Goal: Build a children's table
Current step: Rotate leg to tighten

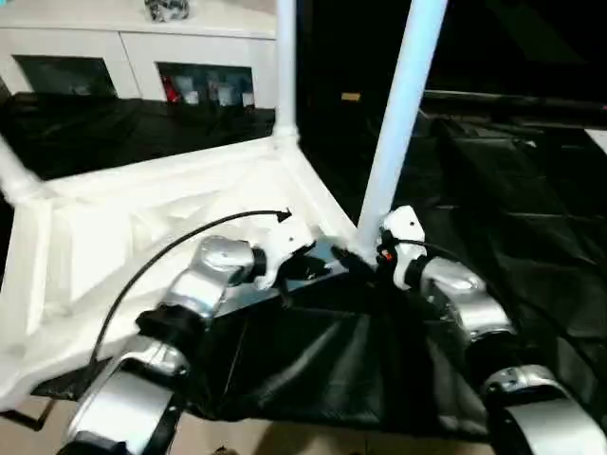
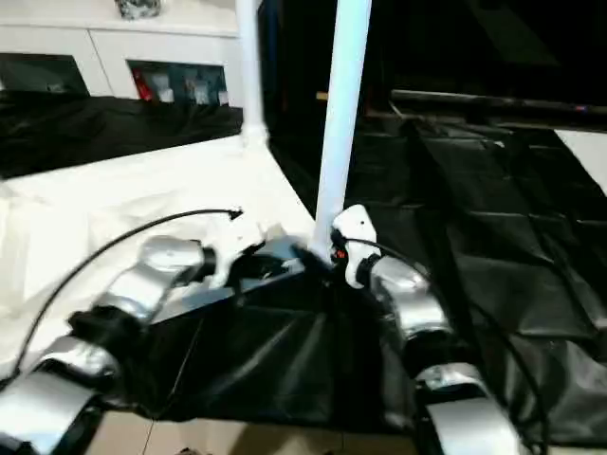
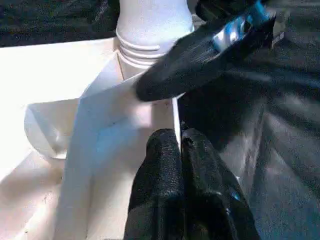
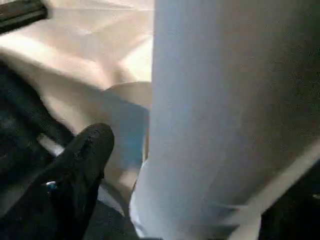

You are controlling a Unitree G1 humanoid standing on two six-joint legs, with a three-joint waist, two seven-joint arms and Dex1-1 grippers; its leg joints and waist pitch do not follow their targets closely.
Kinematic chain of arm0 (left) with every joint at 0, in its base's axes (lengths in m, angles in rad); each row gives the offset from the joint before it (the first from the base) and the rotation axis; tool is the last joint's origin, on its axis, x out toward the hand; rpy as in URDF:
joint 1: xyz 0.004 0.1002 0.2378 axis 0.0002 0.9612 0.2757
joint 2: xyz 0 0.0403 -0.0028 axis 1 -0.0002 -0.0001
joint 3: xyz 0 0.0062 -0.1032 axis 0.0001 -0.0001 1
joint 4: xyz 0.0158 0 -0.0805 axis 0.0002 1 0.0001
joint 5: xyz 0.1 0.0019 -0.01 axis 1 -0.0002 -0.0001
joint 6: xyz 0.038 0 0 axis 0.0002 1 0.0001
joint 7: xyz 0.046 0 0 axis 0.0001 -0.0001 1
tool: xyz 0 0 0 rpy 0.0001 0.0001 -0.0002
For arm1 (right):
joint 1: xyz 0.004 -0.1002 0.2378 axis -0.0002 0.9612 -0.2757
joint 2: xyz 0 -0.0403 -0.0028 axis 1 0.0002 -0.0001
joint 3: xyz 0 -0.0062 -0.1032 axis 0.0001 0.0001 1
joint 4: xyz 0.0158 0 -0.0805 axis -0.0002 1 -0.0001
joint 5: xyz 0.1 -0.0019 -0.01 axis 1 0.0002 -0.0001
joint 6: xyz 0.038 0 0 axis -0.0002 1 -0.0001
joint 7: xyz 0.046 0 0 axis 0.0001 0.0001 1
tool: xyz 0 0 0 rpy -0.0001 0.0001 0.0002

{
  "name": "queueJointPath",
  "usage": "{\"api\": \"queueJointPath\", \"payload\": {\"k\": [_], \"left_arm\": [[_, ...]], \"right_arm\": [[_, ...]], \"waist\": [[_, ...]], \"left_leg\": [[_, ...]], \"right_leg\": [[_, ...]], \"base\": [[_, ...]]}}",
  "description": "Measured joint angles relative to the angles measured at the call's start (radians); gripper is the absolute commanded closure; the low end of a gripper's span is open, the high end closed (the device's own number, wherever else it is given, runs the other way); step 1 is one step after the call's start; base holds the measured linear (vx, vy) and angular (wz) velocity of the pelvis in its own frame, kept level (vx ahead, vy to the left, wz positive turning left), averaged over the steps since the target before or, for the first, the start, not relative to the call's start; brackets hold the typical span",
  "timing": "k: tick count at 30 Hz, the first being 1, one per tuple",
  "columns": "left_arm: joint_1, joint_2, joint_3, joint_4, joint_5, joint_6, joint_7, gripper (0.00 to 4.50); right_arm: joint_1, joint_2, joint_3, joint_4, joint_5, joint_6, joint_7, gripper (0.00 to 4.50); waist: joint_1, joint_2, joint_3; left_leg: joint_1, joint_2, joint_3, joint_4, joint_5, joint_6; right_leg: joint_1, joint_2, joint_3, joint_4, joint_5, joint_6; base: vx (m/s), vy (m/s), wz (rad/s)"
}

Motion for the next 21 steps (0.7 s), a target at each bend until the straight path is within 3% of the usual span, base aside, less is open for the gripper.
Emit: {"api": "queueJointPath", "payload": {"k": [7,9,21], "left_arm": [[0.004,0.061,-0.011,-0.020,-0.035,-0.007,-0.149,4.50],[0.007,0.072,-0.011,-0.021,-0.043,-0.007,-0.182,4.50],[0.009,0.112,-0.024,-0.028,-0.062,-0.003,-0.290,4.50]], "right_arm": [[0.033,-0.075,0.028,-0.063,0.058,0.036,0.277,0.29],[0.036,-0.091,0.037,-0.080,0.072,0.059,0.335,0.65],[0.040,-0.109,0.068,-0.103,0.089,0.097,0.441,1.60]], "waist": [[0.026,-0.002,0.001],[0.028,-0.005,0.002],[0.031,-0.009,0.004]], "left_leg": [[-0.003,0.000,0.002,0.002,0.001,0.006],[-0.003,0.000,0.002,0.003,0.000,0.004],[-0.002,0.000,0.002,0.005,-0.001,0.002]], "right_leg": [[-0.001,-0.001,0.001,-0.001,-0.002,-0.001],[-0.001,-0.001,0.001,0.000,-0.002,-0.001],[-0.001,-0.002,0.002,0.004,-0.002,-0.001]], "base": [[0.000,0.000,0.00],[0.000,0.000,0.00],[0.000,0.000,0.00]]}}
